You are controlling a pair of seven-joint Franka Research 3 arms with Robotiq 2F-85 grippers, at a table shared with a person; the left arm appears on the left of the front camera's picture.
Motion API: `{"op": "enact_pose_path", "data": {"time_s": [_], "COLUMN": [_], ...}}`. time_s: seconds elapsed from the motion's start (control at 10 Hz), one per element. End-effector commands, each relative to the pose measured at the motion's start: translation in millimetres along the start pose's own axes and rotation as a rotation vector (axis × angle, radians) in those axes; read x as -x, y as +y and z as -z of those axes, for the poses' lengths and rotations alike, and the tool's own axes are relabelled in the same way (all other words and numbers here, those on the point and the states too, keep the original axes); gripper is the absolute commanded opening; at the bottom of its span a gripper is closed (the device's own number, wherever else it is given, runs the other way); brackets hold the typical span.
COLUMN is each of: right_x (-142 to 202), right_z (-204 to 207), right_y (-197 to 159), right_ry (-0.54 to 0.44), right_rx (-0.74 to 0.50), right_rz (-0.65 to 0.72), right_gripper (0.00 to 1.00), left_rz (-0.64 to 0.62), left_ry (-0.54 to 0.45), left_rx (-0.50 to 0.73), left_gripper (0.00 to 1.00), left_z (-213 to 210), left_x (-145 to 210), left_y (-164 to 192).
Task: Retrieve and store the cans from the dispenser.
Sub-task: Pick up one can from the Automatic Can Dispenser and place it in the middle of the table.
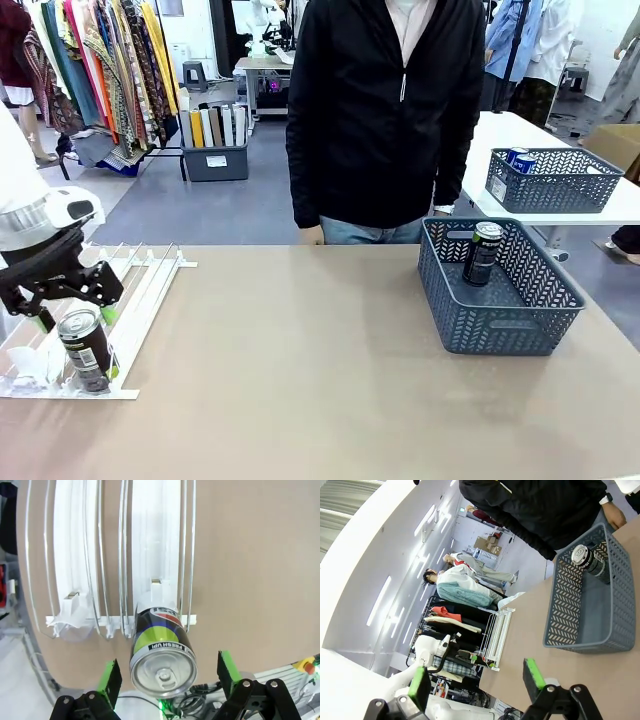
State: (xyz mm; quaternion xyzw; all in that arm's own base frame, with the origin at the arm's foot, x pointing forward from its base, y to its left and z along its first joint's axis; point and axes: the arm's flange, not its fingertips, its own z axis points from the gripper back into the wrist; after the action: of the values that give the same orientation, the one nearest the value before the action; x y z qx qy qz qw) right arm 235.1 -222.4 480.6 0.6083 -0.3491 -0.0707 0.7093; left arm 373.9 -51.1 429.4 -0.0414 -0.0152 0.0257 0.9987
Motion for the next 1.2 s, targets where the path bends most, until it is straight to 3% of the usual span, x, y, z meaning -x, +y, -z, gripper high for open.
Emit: {"op": "enact_pose_path", "data": {"time_s": [0.0, 0.6, 0.7, 0.8, 0.9, 1.1], "right_x": [-2.9, -2.9, -2.9, -2.9, -2.9, -2.9], "right_z": [1.9, 1.9, 1.9, 1.9, 1.9, 1.9], "right_y": [2.4, 2.4, 2.4, 2.4, 2.4, 2.4], "right_ry": [-0.021, -0.021, -0.021, -0.021, -0.021, -0.021], "right_rx": [-0.022, -0.022, -0.022, -0.022, -0.022, -0.022], "right_rz": [-0.011, -0.011, -0.011, -0.011, -0.011, -0.011], "right_gripper": [1.00, 1.00, 1.00, 1.00, 1.00, 1.00], "left_rz": [-0.017, 0.005, 0.006, 0.009, 0.012, 0.008], "left_ry": [0.025, 0.053, 0.042, 0.041, 0.039, 0.039], "left_rx": [0.003, -0.023, -0.033, -0.036, -0.044, -0.055], "left_gripper": [1.00, 1.00, 0.71, 0.11, 0.00, 0.00], "left_z": [10.2, 18.7, 18.3, 18.2, 18.9, 18.9], "left_x": [-2.3, -5.0, -4.8, -4.8, -4.8, -4.0], "left_y": [4.4, -1.3, -1.0, -1.8, -2.8, -2.3]}}
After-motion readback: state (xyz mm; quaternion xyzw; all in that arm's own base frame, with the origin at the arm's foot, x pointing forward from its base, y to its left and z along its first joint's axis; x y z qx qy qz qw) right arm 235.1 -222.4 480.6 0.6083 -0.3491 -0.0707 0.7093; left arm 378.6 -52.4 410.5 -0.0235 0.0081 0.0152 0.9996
